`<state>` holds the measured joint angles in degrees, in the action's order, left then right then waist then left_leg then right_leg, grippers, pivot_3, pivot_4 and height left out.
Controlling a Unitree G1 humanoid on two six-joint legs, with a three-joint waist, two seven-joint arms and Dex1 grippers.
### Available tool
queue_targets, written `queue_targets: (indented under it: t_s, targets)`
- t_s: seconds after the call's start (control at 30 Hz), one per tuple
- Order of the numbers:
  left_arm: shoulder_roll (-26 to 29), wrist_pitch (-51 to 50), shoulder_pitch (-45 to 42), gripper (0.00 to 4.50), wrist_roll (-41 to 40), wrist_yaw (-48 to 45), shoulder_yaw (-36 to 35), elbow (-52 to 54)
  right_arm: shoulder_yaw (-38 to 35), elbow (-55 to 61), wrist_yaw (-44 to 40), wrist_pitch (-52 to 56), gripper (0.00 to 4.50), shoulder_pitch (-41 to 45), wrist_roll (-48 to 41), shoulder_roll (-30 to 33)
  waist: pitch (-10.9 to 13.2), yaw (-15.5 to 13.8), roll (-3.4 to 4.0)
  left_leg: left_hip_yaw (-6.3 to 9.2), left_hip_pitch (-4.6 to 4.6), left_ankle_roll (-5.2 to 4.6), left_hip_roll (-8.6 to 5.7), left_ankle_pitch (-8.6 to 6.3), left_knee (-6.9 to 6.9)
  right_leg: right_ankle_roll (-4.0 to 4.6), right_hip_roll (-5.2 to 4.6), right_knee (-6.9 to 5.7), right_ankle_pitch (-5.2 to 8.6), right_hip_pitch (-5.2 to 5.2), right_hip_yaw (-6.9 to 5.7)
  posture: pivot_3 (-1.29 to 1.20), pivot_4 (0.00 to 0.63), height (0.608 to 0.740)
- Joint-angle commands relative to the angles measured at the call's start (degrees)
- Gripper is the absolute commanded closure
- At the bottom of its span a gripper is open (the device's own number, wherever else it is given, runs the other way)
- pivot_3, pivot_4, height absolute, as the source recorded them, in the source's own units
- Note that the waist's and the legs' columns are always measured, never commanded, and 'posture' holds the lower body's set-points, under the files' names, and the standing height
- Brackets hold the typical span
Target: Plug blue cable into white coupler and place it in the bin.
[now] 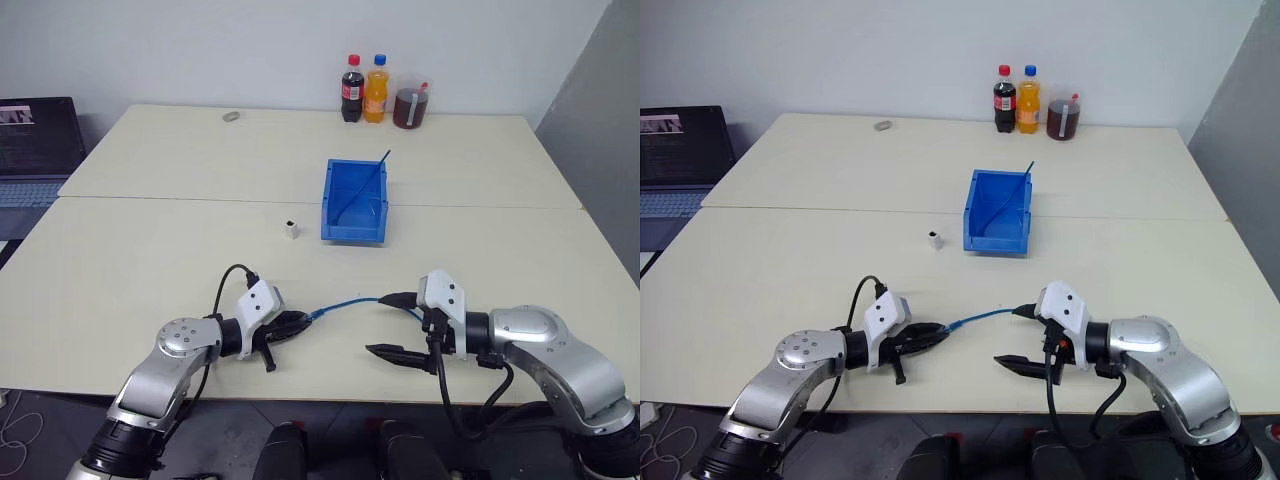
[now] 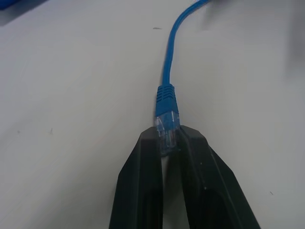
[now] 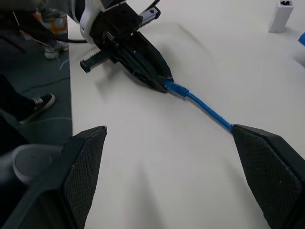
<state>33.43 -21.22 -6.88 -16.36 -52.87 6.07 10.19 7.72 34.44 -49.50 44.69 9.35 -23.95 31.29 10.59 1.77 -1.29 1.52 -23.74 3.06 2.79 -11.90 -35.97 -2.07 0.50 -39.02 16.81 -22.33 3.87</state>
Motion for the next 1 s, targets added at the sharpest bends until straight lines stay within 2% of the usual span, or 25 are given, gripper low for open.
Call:
queue_targets:
  t_s: [0.03,0.23,0.37,0.47,0.6,0.97,1.0]
  targets:
    - [-1.8,-0.6,-2.7,4.28,-5.2,0.8,-3.7,4.3,-4.3,2.8,4.5,3.7,0.09,-1.2,-7.4,-4.4,0.0,0.0,0.0,0.02,-0.01,0.0,0.0,0.0,-0.01,0.0,0.0,-0.01,0.0,0.0,-0.02,0.0,0.15,0.74]
    - [-7.4,-11.0,-6.2,4.28,-17.4,6.0,-8.9,8.5,-9.1,2.1,13.3,8.9,0.09,-1.7,-16.1,-12.6,0.0,0.0,0.0,0.05,-0.03,0.0,-0.01,0.0,-0.05,-0.05,0.0,-0.01,-0.04,0.02,-0.04,0.0,0.15,0.74]
    - [-8.3,-15.9,-6.5,4.28,-22.8,7.3,-9.8,10.8,-11.4,-0.7,19.0,10.8,0.09,0.1,-20.8,-18.5,0.0,0.2,0.0,0.06,-0.03,0.0,0.0,0.0,-0.02,-0.04,0.03,-0.01,-0.03,0.01,-0.01,0.0,0.15,0.74]
    - [-8.1,-18.3,-6.8,4.28,-25.4,8.0,-10.0,11.6,-11.5,-2.6,21.0,11.1,0.09,1.9,-22.5,-20.5,0.0,0.2,0.0,0.07,-0.02,0.0,0.0,0.0,-0.02,-0.04,0.04,-0.02,-0.03,0.01,-0.01,0.0,0.15,0.74]
    - [-7.5,-18.6,-7.4,4.28,-25.7,7.9,-9.5,11.7,-11.8,-6.2,23.8,11.6,0.09,5.7,-25.7,-24.0,0.0,0.2,0.0,0.06,-0.02,0.0,-0.01,0.0,-0.03,-0.04,0.04,-0.02,-0.04,0.01,-0.01,0.0,0.15,0.74]
    - [-7.0,-18.5,-6.8,4.28,-25.7,7.9,-9.2,12.0,-10.8,-10.9,25.9,10.8,0.09,10.5,-28.3,-26.8,0.0,0.2,0.01,0.05,-0.05,0.0,0.0,0.0,-0.01,-0.03,0.05,0.01,-0.04,-0.02,0.01,0.0,0.15,0.74]
    - [-7.0,-18.5,-6.7,4.28,-25.8,7.8,-9.2,12.1,-10.8,-11.3,25.8,10.8,0.27,10.7,-28.5,-26.8,0.0,0.2,0.01,0.04,-0.05,0.0,0.0,0.0,-0.01,-0.03,0.06,0.01,-0.04,-0.02,0.02,0.0,0.15,0.74]
